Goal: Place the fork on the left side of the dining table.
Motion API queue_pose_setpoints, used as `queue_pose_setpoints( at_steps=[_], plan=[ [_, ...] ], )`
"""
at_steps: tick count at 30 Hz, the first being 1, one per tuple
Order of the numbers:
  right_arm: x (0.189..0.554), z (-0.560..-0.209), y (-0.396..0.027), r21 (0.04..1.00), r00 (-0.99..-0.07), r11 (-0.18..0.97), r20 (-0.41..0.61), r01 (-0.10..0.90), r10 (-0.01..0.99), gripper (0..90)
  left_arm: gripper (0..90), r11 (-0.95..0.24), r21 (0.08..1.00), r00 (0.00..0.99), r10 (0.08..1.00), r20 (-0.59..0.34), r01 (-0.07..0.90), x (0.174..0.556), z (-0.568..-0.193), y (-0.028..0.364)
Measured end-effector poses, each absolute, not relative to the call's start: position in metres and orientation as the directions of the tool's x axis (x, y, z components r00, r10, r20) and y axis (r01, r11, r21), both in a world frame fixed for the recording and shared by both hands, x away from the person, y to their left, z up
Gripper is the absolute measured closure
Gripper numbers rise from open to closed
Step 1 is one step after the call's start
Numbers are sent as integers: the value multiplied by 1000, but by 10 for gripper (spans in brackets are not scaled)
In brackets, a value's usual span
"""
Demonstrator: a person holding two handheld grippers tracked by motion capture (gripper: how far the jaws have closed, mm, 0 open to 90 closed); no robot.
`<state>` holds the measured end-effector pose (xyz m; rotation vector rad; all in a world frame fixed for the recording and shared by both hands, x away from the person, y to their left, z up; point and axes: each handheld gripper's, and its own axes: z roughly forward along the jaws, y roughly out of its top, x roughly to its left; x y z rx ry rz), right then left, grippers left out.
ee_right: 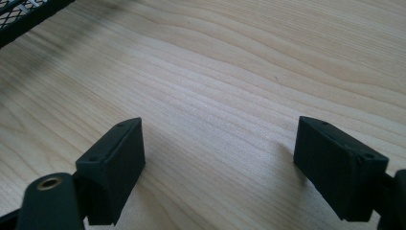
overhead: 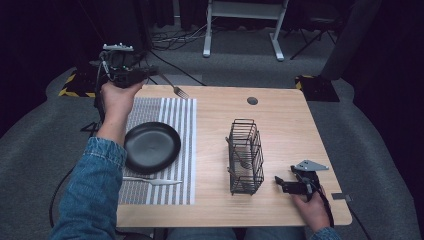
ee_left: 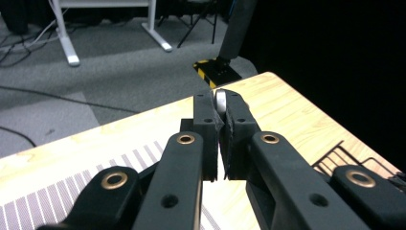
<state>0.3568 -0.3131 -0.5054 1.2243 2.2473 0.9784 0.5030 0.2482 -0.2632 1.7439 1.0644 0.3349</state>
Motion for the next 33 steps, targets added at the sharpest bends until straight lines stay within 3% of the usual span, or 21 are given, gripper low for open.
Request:
queue_pose_setpoints(
  at_steps=[13,33],
  plan=[
    [357,-505,-313,737,-537,372,-15,564,843,180,863,-46,793,472,824,-313,607,536,-305,253],
    [357,-505,-313,739,-531,367,-15,565,847,181,863,-15,704,367,861,-352,710,549,-356,265]
  ],
)
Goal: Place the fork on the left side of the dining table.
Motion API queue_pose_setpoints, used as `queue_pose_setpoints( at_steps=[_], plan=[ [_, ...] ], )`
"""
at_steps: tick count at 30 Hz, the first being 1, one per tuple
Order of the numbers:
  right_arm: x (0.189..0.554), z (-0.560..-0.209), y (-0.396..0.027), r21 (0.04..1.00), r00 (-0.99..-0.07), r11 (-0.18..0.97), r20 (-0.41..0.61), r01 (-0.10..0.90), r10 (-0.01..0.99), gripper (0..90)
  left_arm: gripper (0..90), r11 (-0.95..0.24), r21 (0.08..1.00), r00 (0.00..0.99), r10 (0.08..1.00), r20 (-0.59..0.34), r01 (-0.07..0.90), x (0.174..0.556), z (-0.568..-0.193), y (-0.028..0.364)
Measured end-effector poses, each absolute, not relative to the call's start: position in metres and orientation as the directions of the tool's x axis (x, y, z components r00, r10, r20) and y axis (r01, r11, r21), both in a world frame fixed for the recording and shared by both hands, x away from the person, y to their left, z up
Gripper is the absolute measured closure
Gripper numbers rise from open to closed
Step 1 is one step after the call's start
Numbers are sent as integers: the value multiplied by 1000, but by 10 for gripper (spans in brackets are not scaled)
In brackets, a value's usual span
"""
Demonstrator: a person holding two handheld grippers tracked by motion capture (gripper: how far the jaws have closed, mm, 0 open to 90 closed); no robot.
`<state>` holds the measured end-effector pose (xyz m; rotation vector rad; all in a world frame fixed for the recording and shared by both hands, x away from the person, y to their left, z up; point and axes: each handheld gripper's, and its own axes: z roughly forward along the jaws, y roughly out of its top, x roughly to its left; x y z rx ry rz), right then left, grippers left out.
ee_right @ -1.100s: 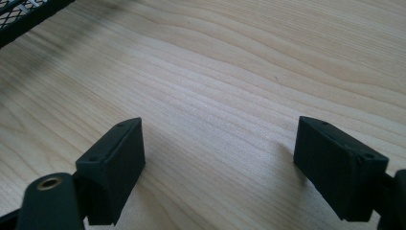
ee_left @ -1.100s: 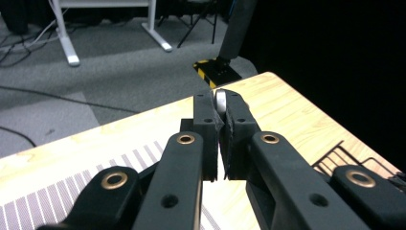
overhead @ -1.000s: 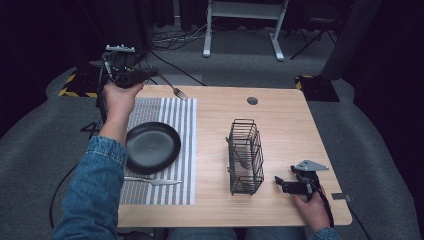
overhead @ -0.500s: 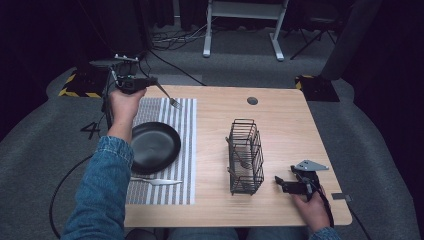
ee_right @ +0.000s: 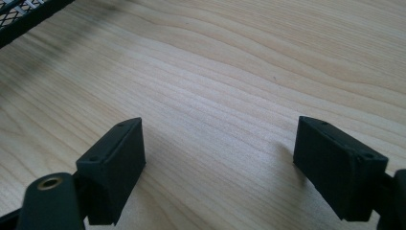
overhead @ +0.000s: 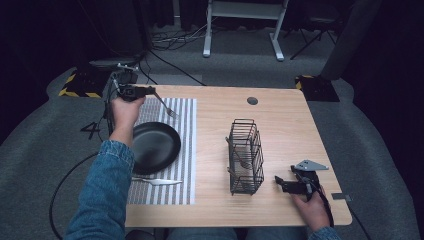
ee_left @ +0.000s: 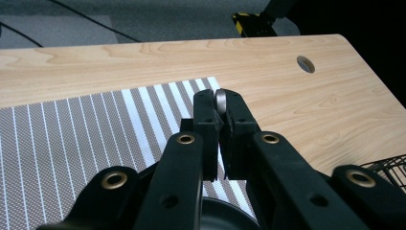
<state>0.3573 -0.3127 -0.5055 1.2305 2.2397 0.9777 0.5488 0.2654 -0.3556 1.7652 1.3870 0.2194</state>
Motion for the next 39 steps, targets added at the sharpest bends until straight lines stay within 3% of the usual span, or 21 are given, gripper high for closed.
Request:
queue_pose_setpoints(
  at_steps=[5,22,24,25,27,39],
  plan=[
    [357,-505,-313,739,-530,366,-14,566,848,181,863,5,685,359,850,-387,728,552,-365,261],
    [357,-505,-313,738,-530,367,-14,566,848,182,855,-14,674,338,872,-353,739,555,-369,258],
    [357,-506,-313,739,-530,366,-15,566,848,181,835,-43,680,343,886,-313,732,555,-370,257],
    [357,-505,-313,739,-531,367,-15,565,847,181,764,-48,680,341,889,-305,732,556,-370,257],
    [357,-505,-313,738,-531,367,-14,566,848,181,727,-26,673,327,887,-325,739,557,-374,261],
    [357,-505,-312,738,-529,366,-15,567,849,181,600,19,650,262,905,-334,760,564,-388,278]
  ],
)
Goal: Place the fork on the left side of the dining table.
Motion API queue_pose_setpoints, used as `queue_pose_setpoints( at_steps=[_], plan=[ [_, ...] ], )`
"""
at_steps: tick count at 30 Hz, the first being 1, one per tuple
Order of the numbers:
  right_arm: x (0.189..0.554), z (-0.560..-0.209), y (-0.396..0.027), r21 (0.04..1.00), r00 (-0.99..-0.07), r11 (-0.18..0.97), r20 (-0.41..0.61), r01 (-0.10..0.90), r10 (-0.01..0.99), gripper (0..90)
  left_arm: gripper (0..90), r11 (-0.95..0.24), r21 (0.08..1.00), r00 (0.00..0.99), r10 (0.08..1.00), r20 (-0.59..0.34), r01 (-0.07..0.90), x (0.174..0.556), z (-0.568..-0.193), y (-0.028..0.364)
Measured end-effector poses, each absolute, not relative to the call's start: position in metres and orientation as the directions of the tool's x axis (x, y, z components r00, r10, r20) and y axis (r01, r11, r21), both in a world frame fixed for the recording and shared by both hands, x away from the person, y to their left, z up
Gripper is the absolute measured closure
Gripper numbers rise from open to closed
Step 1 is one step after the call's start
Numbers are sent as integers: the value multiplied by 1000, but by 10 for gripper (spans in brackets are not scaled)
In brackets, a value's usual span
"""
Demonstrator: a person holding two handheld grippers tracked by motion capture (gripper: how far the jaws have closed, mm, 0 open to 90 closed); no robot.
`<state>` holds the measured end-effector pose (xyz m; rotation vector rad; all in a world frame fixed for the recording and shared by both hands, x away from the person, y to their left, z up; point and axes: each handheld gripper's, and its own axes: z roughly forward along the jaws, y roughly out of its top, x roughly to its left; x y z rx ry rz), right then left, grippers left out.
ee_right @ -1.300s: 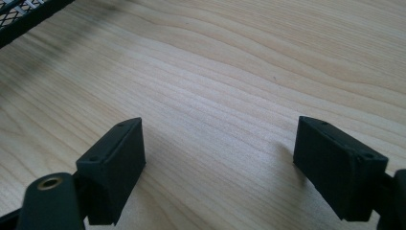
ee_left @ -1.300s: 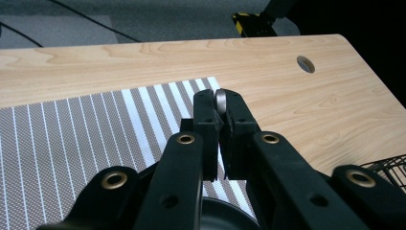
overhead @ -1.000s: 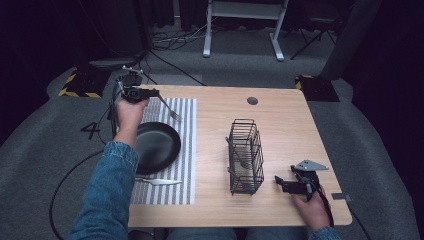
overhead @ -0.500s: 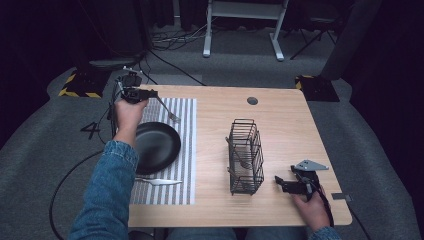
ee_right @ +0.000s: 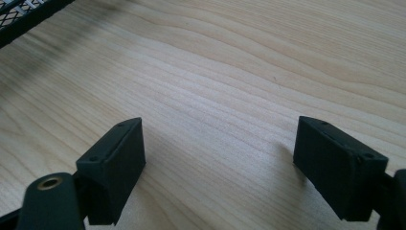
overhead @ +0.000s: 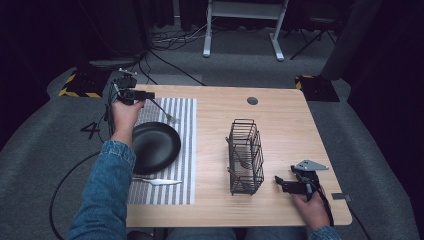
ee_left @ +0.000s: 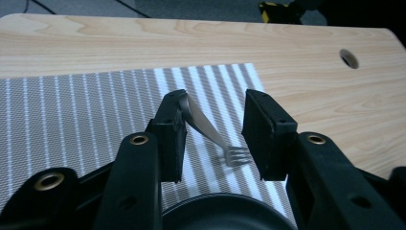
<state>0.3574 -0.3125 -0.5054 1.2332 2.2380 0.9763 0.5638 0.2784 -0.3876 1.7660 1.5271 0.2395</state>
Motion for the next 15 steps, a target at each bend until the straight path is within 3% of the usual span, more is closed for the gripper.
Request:
queue_pose_setpoints(
  at_steps=[15],
  plan=[
    [357,-505,-312,739,-528,365,-15,567,849,181,586,39,637,225,917,-328,770,564,-403,293]
  ],
)
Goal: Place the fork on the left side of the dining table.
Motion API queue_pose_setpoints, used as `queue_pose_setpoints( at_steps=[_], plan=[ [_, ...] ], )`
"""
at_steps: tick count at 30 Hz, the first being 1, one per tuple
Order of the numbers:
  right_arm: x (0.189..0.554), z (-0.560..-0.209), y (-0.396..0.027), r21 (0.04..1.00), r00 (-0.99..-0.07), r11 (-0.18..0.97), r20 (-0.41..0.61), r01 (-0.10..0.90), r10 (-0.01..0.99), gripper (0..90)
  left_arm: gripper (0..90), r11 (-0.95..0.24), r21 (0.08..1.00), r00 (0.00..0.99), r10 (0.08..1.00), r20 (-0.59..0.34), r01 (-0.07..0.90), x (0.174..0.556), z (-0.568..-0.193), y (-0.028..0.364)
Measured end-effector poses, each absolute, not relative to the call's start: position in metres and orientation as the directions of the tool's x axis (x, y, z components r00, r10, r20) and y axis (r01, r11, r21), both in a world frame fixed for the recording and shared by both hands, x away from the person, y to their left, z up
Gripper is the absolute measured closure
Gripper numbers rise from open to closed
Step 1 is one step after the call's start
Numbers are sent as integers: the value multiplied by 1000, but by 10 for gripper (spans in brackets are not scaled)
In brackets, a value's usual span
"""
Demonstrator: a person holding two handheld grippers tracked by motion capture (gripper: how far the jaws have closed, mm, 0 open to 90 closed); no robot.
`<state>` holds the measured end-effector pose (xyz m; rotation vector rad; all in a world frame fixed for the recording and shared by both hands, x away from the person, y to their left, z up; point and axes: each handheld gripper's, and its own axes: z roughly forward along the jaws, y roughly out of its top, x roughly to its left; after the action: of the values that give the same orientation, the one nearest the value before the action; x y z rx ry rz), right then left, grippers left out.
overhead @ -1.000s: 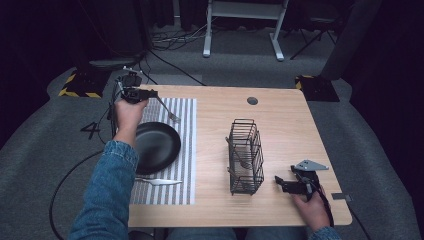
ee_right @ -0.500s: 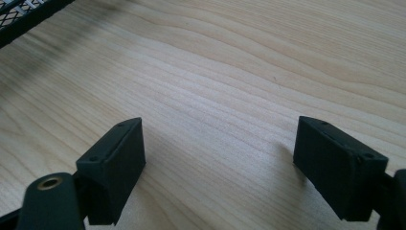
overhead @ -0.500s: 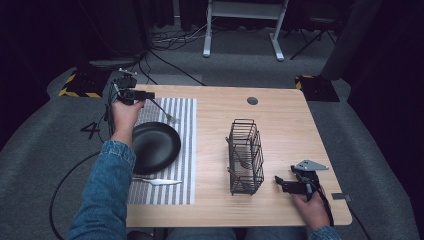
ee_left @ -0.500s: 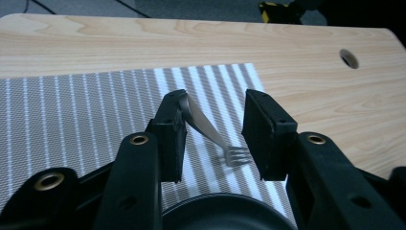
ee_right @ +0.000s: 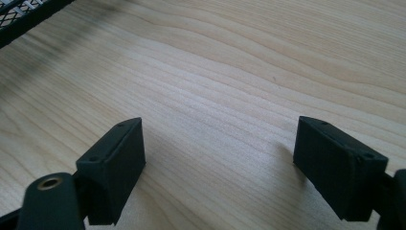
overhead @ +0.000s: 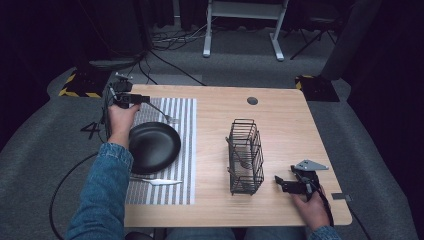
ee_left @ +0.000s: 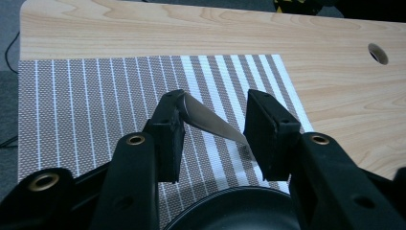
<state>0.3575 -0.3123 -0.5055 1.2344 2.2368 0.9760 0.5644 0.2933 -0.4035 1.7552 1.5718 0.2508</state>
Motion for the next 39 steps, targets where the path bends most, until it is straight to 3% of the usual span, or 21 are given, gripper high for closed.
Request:
queue_pose_setpoints(
  at_steps=[39],
  plan=[
    [357,-505,-312,738,-528,365,-14,567,849,181,566,110,572,161,902,-401,813,567,-439,316]
  ],
)
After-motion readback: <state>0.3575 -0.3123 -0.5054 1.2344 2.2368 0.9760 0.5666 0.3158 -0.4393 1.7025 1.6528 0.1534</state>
